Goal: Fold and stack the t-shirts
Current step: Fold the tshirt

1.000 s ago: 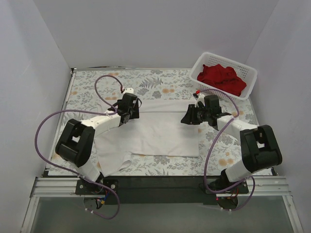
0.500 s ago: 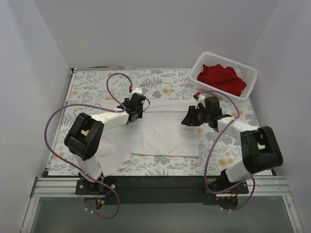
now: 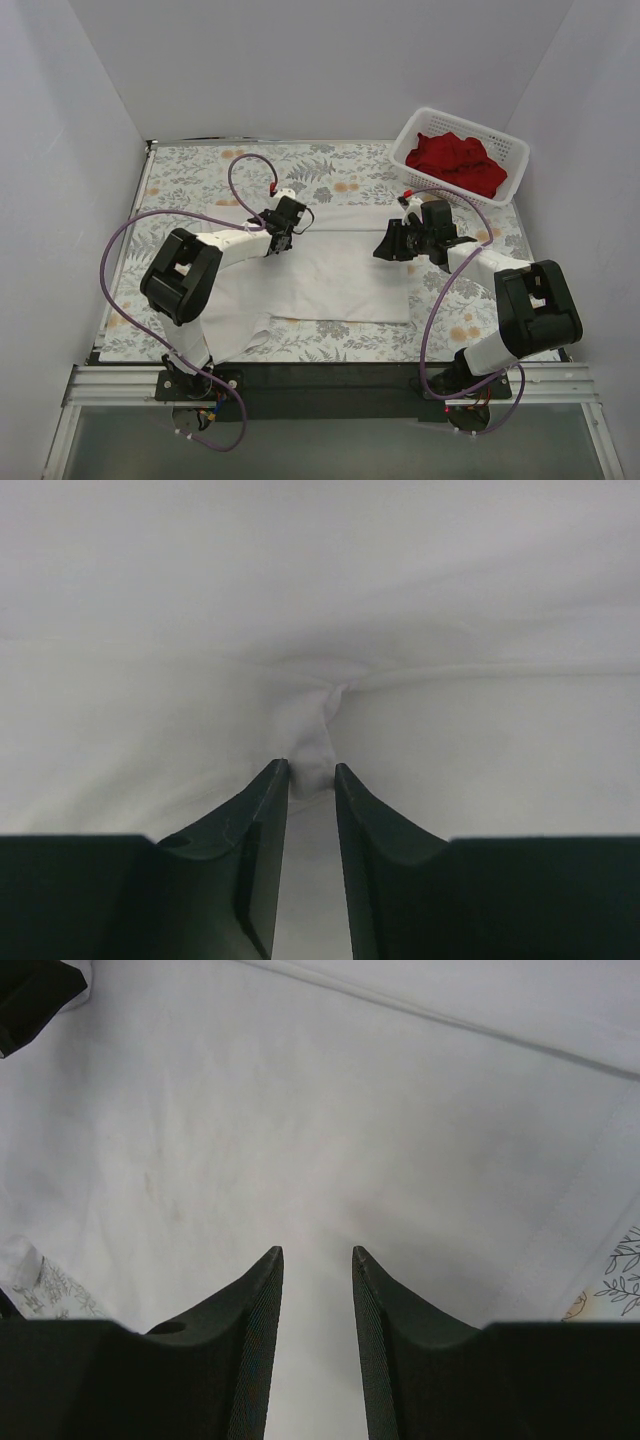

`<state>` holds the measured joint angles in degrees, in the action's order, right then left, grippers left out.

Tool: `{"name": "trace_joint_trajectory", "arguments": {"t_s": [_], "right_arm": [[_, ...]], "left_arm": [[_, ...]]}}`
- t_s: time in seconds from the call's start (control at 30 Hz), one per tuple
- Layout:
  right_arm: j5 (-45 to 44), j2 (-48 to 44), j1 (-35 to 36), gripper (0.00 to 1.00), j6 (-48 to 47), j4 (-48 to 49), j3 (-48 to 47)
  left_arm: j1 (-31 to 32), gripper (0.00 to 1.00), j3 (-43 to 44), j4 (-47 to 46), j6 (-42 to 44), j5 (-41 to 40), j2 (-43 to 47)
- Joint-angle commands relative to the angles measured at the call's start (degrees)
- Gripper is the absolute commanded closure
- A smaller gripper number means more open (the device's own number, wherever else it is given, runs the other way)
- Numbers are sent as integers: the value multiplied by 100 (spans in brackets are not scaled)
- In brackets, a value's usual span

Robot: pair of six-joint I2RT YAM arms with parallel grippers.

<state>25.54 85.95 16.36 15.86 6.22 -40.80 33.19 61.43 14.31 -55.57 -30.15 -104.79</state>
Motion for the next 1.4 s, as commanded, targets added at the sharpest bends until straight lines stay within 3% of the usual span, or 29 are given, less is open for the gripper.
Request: {"name": "trace_joint_trajectory", "arguments": {"t_s": [0.0,0.17,0.23,0.47,0.6,0.8,0.93,1.07,1.37], "right_arm": [[-14,-149,-1,59,-100,213,45],[-23,-140,-10,60,-92,213,37],[-14,-140,-1,60,-100,213,45],[30,-79,-1,60,-100,213,19],[13,-87,-1,60,-83,204,-51],[-5,-87,-1,60,-48,204,-157],[-5,-131,-10,60,-48,204,-113],[100,-131,-1,60,-56,213,-104],[1119,360,314,59,769,1258,-497]], "left_arm": [[117,77,220,72,-120,-79,73],[153,89,282,125,-243,132,29],[161,89,334,204,-305,150,-23],[170,80,370,424,-436,176,-24],[179,68,317,590,-568,238,160],[65,60,81,723,-1094,36,960],[-461,52,-515,705,-1823,246,1794],[-1479,41,-1386,319,-2203,1053,2647],[-2395,38,-2477,-586,-2327,2012,3334]]}}
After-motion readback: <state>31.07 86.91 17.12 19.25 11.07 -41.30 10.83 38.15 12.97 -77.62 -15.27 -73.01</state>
